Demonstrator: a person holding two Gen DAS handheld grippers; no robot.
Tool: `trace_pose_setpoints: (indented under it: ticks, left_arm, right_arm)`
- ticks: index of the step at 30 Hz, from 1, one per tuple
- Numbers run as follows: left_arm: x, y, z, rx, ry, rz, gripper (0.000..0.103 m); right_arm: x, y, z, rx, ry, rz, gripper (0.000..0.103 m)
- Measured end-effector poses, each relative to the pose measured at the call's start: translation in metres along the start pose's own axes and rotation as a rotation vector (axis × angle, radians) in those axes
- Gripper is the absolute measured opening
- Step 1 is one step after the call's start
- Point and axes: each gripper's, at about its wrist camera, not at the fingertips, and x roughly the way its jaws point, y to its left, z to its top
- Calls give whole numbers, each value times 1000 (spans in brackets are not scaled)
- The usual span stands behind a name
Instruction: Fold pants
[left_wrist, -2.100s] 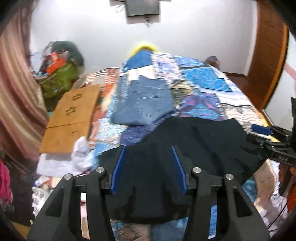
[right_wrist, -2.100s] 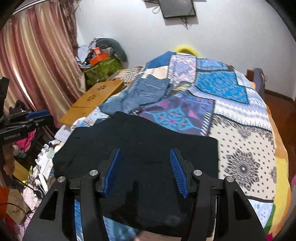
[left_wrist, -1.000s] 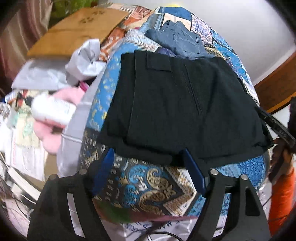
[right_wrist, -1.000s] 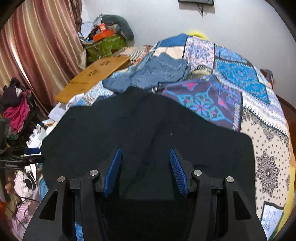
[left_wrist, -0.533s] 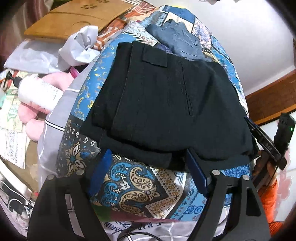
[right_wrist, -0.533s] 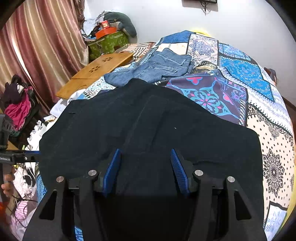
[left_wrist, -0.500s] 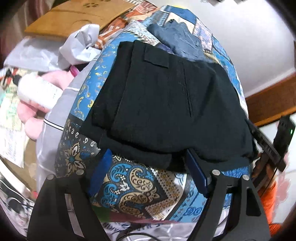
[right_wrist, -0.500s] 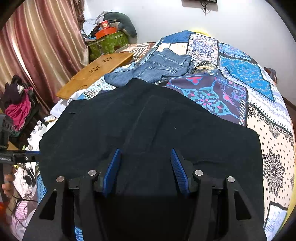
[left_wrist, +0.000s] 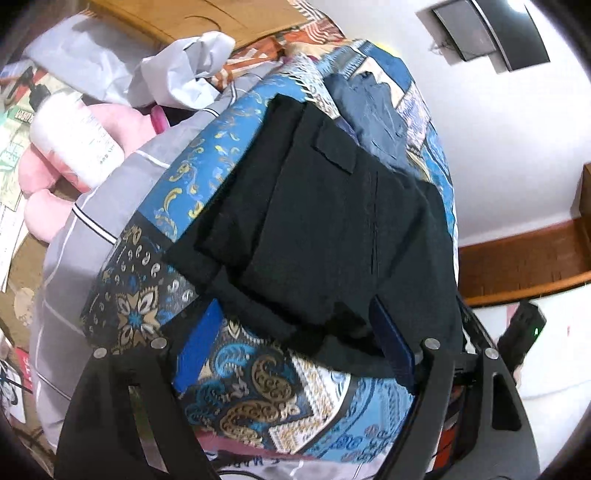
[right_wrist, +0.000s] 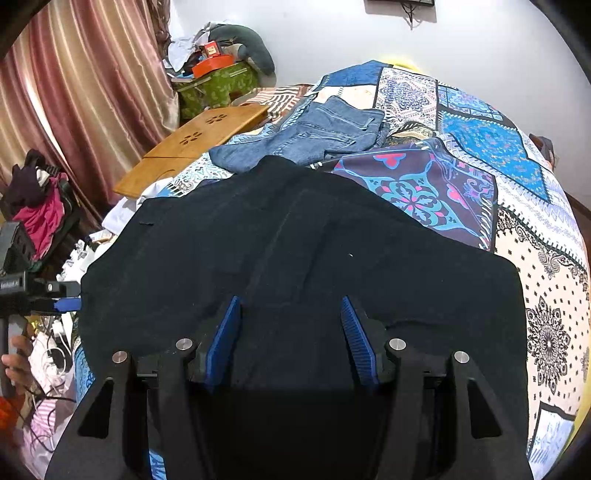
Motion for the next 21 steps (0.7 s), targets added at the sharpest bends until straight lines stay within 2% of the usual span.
trace_pose_setpoints:
  ticks: [2, 7, 11, 15, 17, 21]
  left_arm:
    - [6, -6, 3, 2, -4, 31, 81]
    - [22, -26, 5, 86, -36, 173, 79]
    - [33, -39, 6, 171, -75, 294, 57]
    - [38, -43, 5, 225, -106, 334, 44]
    - [39, -46, 4, 253, -126, 359, 33]
    - [37, -58, 0, 344, -164, 421, 29]
  right_arm:
    - [0, 0, 0, 0, -1, -1, 53]
    - [0, 1, 0, 5, -3, 2, 53]
    - [-1, 1, -1, 9, -5, 5, 53]
    - [-1, 1, -1, 13, -7, 12, 53]
    - [-1, 0, -1, 14, -8, 14, 53]
    - [-3, 0, -1, 12, -8, 13, 53]
